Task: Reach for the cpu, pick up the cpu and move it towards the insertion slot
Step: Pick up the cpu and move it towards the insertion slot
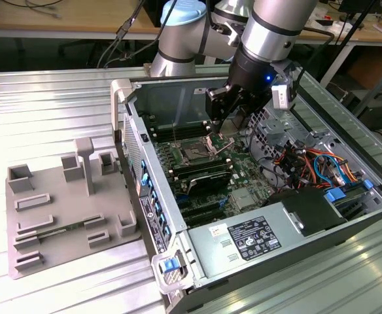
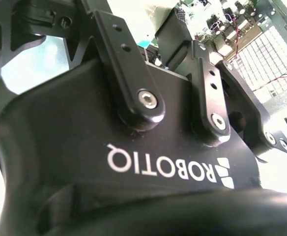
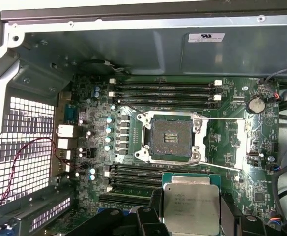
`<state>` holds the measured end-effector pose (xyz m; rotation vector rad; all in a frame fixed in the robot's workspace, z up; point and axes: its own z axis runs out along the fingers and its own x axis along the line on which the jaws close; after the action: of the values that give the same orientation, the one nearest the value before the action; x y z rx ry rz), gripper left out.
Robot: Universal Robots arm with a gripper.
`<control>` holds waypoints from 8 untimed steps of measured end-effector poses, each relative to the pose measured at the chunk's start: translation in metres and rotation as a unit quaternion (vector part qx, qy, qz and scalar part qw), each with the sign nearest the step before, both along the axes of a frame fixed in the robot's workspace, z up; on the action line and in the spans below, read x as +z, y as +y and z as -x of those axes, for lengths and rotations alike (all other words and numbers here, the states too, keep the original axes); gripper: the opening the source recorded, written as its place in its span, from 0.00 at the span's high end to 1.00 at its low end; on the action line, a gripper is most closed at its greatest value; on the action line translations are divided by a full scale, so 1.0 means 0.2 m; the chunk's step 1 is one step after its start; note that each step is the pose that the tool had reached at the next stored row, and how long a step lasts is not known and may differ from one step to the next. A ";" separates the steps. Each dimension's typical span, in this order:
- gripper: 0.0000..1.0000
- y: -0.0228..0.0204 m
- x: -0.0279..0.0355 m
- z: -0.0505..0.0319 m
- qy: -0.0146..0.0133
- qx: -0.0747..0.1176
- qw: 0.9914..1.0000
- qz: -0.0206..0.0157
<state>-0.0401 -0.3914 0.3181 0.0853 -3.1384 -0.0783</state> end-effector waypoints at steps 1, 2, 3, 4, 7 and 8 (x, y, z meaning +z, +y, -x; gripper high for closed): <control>0.45 0.000 -0.001 0.000 0.000 0.000 1.000 0.000; 0.45 0.000 -0.002 0.000 0.000 0.000 1.000 0.000; 0.45 0.000 -0.003 0.000 0.000 0.000 1.000 0.000; 0.45 0.000 -0.003 0.000 0.000 0.000 1.000 0.000; 0.45 0.000 -0.007 0.000 0.000 0.000 1.000 0.000; 0.45 0.000 -0.008 0.000 0.000 0.000 1.000 0.000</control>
<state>-0.0401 -0.3914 0.3165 0.0853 -3.1384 -0.0782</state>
